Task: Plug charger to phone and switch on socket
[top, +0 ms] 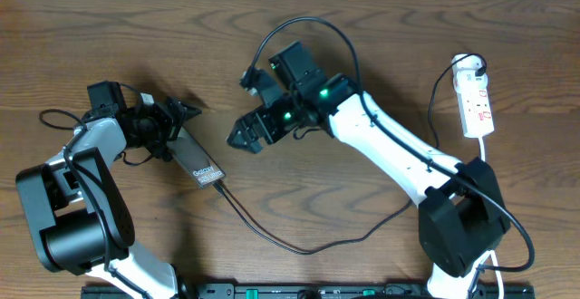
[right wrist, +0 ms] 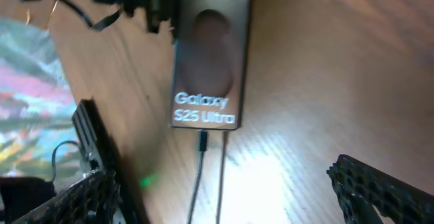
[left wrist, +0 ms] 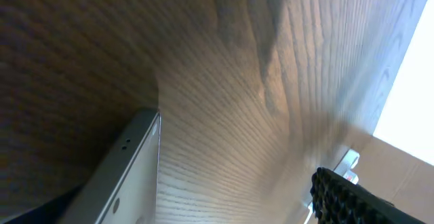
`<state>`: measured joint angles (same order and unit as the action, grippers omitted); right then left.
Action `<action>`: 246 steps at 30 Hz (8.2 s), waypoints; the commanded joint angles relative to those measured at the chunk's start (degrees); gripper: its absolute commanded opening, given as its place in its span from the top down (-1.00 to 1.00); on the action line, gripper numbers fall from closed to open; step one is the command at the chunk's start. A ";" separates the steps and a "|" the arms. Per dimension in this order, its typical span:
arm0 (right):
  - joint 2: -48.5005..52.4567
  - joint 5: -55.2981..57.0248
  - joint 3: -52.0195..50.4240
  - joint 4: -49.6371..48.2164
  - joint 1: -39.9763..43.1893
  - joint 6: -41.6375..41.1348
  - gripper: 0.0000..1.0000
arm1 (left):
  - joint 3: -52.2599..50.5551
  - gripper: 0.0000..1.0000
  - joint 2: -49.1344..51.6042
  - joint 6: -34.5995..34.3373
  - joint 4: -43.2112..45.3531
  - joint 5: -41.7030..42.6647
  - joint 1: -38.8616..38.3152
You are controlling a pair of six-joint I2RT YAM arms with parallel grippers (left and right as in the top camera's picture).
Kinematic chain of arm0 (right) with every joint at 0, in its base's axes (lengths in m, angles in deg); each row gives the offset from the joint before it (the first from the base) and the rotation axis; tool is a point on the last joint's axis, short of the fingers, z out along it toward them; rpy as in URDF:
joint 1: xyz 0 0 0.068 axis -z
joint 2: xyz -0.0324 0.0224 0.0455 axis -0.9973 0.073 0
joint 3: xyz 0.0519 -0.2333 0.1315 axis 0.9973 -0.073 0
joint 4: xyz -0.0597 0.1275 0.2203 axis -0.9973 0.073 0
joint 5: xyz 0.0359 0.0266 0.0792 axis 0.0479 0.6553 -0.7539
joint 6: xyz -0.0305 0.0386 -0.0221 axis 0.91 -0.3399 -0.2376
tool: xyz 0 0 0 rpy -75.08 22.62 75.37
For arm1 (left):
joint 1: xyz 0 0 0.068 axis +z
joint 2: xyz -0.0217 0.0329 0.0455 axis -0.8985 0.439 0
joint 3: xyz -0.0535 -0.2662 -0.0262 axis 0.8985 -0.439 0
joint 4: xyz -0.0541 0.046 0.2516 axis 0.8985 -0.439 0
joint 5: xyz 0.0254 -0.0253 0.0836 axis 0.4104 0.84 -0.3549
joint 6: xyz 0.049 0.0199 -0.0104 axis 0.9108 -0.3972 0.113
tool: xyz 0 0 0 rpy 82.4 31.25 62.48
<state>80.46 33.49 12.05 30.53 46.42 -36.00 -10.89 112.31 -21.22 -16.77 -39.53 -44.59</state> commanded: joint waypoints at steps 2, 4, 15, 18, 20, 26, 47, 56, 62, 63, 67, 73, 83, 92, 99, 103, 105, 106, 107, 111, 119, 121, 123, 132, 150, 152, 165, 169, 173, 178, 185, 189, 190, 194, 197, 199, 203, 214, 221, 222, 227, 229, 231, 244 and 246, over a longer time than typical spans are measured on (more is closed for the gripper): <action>-0.57 -1.68 0.61 -0.11 -2.45 3.37 -0.99 | -5.77 -0.79 7.23 -1.53 -3.72 -23.54 1.01; -0.57 -1.20 0.61 -0.22 -2.89 3.37 -0.99 | -5.77 -0.79 7.23 -1.51 -3.65 -23.50 1.01; -0.50 -3.98 -0.11 -0.57 -4.09 7.43 -0.99 | -5.77 -0.79 7.26 0.26 -0.57 -19.21 1.01; -0.26 -3.65 -0.35 -0.57 -5.05 8.50 -0.99 | -5.77 -0.79 7.26 1.55 1.53 -15.72 1.01; 0.02 -3.65 -0.35 -1.03 -5.51 8.52 -0.98 | -5.77 -0.86 7.23 2.56 2.58 -13.86 1.01; 0.57 -3.91 -0.35 -1.40 -5.68 9.01 -0.98 | -5.77 -0.95 7.26 8.22 5.79 -4.92 1.01; 0.59 -4.09 -0.35 -2.54 -6.14 8.70 -0.99 | -5.77 -0.99 7.26 -1.16 -0.24 -18.95 1.01; 4.85 -5.77 -0.33 -5.35 -9.57 8.70 -0.99 | -5.77 -0.99 7.23 -1.09 0.83 -15.28 0.94; 5.29 -8.74 -0.33 -7.02 -9.88 8.74 -0.99 | -5.77 -1.00 7.23 -0.90 1.27 -15.30 0.90; 5.49 -9.11 -0.33 -7.04 -9.90 8.79 -0.99 | -5.77 -1.00 7.23 -0.90 1.38 -15.28 0.90; 5.57 -11.32 -0.33 -7.06 -10.54 10.12 -0.99 | -5.77 -1.00 7.23 -0.92 2.12 -15.26 0.90; 6.03 -13.09 -0.33 -7.80 -12.61 11.30 -0.99 | -5.77 -1.00 7.23 -0.90 2.38 -15.02 0.90; 7.76 -12.66 -0.33 -8.33 -14.29 11.06 -0.98 | -5.77 -1.00 7.26 -0.92 2.99 -14.16 0.90; 9.60 -12.92 -0.33 -9.16 -14.49 10.64 -0.98 | -5.77 -1.00 7.23 -0.92 3.15 -12.66 0.90; 9.62 -12.87 -0.33 -10.36 -16.11 10.62 -0.99 | -5.77 -1.00 7.23 -1.64 3.19 -10.84 0.90; 9.62 -12.63 -0.33 -10.67 -16.59 10.62 -0.99 | -5.77 -1.00 7.23 -1.77 3.19 -10.49 0.90; 9.64 -12.63 -0.33 -10.67 -16.57 10.62 -0.98 | -5.77 -1.00 7.23 -1.77 3.17 -10.23 0.90; 9.68 -12.59 -0.33 -10.64 -16.57 10.64 -0.99 | -5.77 -1.00 7.23 -1.77 3.19 -9.49 0.90; 9.79 -12.11 -0.33 -10.62 -16.59 10.64 -0.99 | -5.77 -1.00 7.23 -1.79 3.21 -8.57 0.90; 10.64 -11.78 -0.33 -10.73 -16.59 10.62 -0.98 | -5.77 -0.99 7.23 -1.79 3.15 -7.93 0.90; 11.50 -11.78 -0.33 -11.32 -16.59 10.62 -0.98 | -5.77 -1.00 7.23 -1.79 2.97 -7.93 0.90; 11.56 -11.30 -0.33 -11.32 -16.59 10.25 -0.99 | -5.77 -1.00 7.23 -1.79 2.99 -7.96 0.90; 11.56 -9.07 -0.33 -11.45 -16.59 8.57 -0.99 | -5.77 -1.00 7.23 -1.77 2.99 -7.98 0.90; 11.67 -7.08 -0.33 -11.50 -16.98 7.82 -0.99 | -5.77 -1.00 7.23 -1.79 3.21 -7.98 0.90; 12.72 -5.75 -0.33 -12.37 -17.44 6.51 -0.98 | -5.77 -1.00 7.23 -1.77 3.65 -8.15 0.90; 12.92 -5.75 -0.33 -12.52 -17.55 6.51 -0.99 | -5.77 -1.00 7.23 -1.77 3.63 -8.15 0.90; 12.96 -5.29 -0.33 -12.79 -17.55 6.56 -0.98 | -5.77 -0.99 7.23 -1.77 2.45 -8.13 0.90; 12.96 -5.27 -0.33 -12.76 -17.55 6.56 -0.99 | -5.77 -0.99 7.23 -1.77 1.66 -8.15 0.90; 12.96 -5.25 -0.33 -12.79 -17.55 6.60 -0.99 | -5.77 -1.00 7.23 -1.77 1.01 -8.15 0.90; 12.96 -5.07 -0.33 -12.79 -17.55 6.78 -0.98 | -5.77 -1.00 7.23 -1.77 0.37 -8.17 0.90; 12.96 -5.09 -0.33 -12.76 -17.42 6.78 -0.99 | -5.77 -1.00 7.23 -1.81 -1.77 -11.17 0.90; 12.96 -5.09 -0.33 -12.76 -17.18 6.75 -0.99 | -5.77 -1.00 7.23 -1.81 -2.67 -12.26 0.90; 12.96 -5.09 -0.33 -12.74 -17.18 6.75 -0.99 | -5.77 -1.00 7.23 -1.79 -2.67 -12.28 0.90; 12.96 -5.11 -0.33 -12.76 -17.18 6.75 -0.99 | -5.77 -1.00 7.23 -1.81 -2.69 -12.26 0.90; 12.96 -5.11 -0.33 -12.76 -17.18 6.75 -0.99 | -5.77 -0.99 7.23 -2.01 -3.19 -12.28 0.90; 12.96 -5.11 -0.33 -12.76 -17.18 6.75 -0.99 | -5.77 -0.99 7.23 -1.99 -3.32 -12.31 0.90; 12.96 -5.11 -0.33 -12.76 -17.18 6.75 -0.99 | -5.77 -0.99 7.23 -2.01 -3.56 -12.31 0.90; 12.87 -5.86 -0.07 -12.79 -16.52 6.80 -0.99 | -5.77 -1.00 7.23 -2.01 -3.32 -12.90 0.90; 12.85 -7.26 0.55 -12.63 -15.61 7.23 -0.99 | -5.77 -0.99 7.23 -2.03 -3.30 -14.88 0.92; 12.85 -7.23 0.76 -12.55 -15.34 7.26 -0.99 | -5.77 -0.99 7.23 -2.03 -3.28 -14.91 0.92; 12.85 -7.06 2.21 -12.37 -13.64 7.23 -0.99 | -5.77 -1.00 7.23 -2.69 -3.45 -16.20 0.92; 12.85 -7.06 2.64 -12.31 -12.76 7.23 -0.99 | -5.77 -0.99 7.23 -2.69 -3.50 -16.17 0.92; 12.85 -7.06 2.93 -12.15 -12.02 7.23 -0.99 | -5.77 -0.99 7.23 -2.69 -3.50 -16.20 0.92; 12.85 -7.06 3.13 -11.41 -6.08 7.21 -0.98 | -5.77 -0.99 7.23 -3.96 -3.93 -17.75 0.96; 12.85 -7.06 3.13 -11.41 -5.20 7.21 -0.99 | -5.77 -1.00 7.23 -4.22 -4.24 -18.60 0.96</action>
<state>92.57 27.22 14.04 18.99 39.93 -28.83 -10.89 112.62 -25.42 -17.19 -36.29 -43.93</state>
